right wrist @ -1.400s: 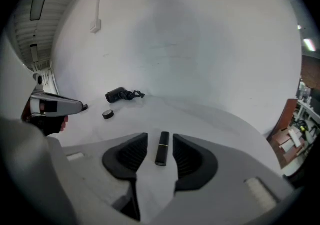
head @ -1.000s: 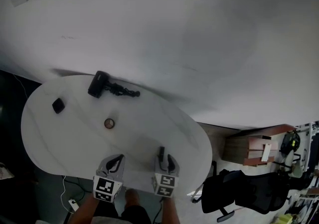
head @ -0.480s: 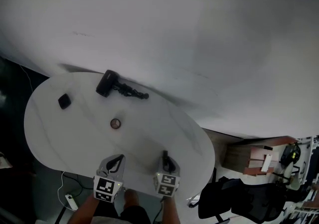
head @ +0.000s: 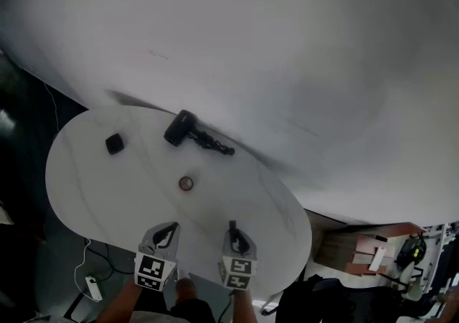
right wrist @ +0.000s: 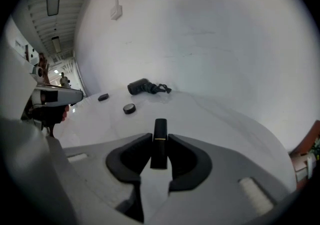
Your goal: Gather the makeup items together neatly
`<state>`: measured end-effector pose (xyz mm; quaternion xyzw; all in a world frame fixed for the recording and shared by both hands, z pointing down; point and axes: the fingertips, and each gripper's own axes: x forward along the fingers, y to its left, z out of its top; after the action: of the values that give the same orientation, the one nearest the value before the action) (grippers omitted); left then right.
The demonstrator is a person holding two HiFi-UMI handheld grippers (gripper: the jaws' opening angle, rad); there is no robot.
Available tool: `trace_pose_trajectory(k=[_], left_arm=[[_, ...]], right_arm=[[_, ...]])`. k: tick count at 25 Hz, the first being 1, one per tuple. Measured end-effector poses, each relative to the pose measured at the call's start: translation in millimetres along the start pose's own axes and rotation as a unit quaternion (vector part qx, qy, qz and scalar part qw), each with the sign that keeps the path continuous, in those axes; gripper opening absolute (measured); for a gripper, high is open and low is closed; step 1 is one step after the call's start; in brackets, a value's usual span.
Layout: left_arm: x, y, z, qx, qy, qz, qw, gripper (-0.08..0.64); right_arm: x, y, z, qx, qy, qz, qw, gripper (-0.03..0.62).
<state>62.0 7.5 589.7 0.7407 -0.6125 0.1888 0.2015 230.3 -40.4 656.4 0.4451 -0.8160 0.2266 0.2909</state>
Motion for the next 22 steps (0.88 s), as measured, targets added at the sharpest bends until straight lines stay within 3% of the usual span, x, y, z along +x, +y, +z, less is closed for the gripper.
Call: trace_pose_trajectory(k=[8, 22], left_arm=[[-47, 64, 14, -0.025, -0.033, 0.065, 0.9971, 0.011], [-125, 163, 3, -0.066, -0.055, 0.143, 0.9860, 0.011]], right_arm=[[2, 92, 49, -0.070, -0.030, 0.074, 0.994, 0.103], [21, 250, 87, -0.167, -0.042, 0.180, 0.969, 0.103]])
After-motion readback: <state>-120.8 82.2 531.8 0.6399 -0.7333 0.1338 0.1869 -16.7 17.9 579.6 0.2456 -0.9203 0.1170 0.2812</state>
